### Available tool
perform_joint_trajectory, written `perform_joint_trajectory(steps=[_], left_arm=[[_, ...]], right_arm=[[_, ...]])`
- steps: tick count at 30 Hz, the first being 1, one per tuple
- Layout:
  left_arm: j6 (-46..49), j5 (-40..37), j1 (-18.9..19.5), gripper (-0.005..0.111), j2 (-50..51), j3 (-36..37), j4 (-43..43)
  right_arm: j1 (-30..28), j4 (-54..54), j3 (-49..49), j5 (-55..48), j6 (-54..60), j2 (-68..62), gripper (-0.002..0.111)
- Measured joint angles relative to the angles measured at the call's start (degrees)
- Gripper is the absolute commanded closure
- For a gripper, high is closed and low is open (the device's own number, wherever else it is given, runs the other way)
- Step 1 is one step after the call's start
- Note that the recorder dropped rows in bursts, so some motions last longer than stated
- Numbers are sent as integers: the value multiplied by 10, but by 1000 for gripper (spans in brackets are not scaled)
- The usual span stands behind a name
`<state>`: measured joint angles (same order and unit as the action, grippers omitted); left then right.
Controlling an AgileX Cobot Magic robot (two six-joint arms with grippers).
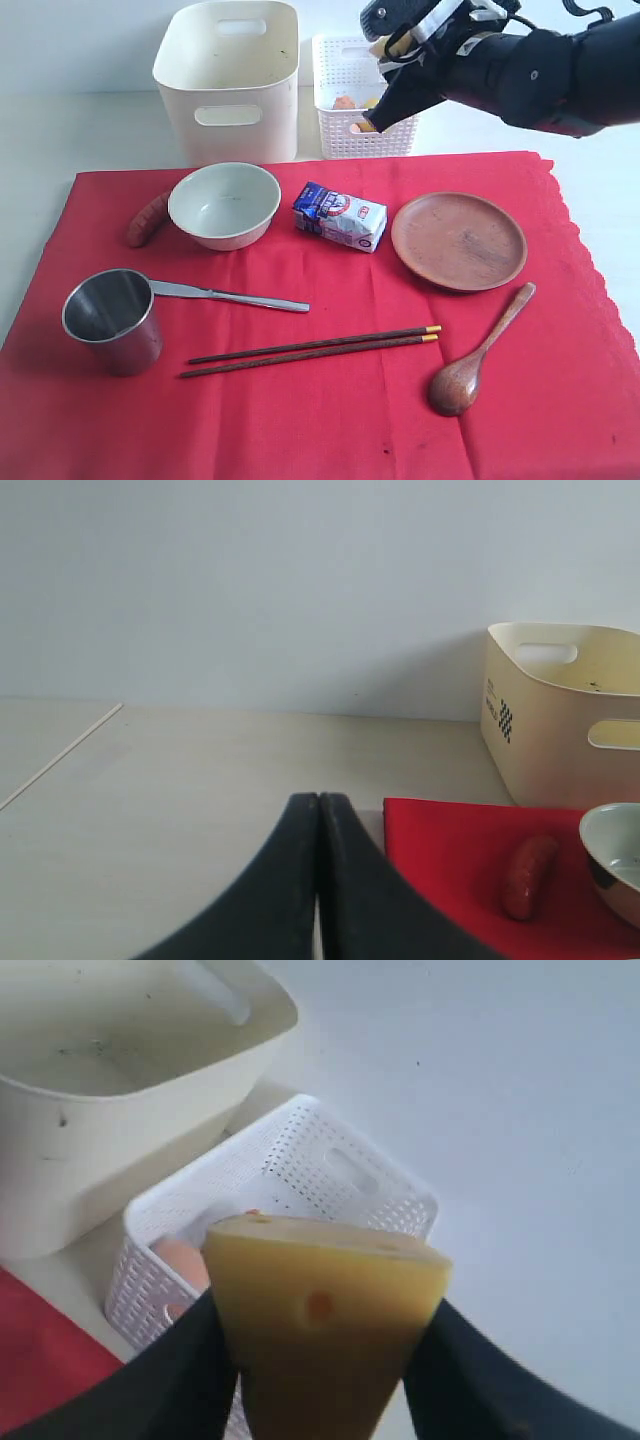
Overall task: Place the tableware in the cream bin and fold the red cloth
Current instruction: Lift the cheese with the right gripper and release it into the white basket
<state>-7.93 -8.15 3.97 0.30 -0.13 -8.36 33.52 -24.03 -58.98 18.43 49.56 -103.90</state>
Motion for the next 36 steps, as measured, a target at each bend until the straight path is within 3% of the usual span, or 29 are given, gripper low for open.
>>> perform_joint_trajectory(steps=[6, 15, 36], left_arm=[[0, 0, 0, 106, 0, 0, 0], [0, 0, 0, 106, 0, 0, 0], [0, 0, 0, 106, 0, 0, 0]], right_arm=[[-44, -1, -185, -184, -25, -113, 108], [-73, -1, -354, -296, -95, -233, 108], [-75, -1, -385, -298, -136, -271, 108]])
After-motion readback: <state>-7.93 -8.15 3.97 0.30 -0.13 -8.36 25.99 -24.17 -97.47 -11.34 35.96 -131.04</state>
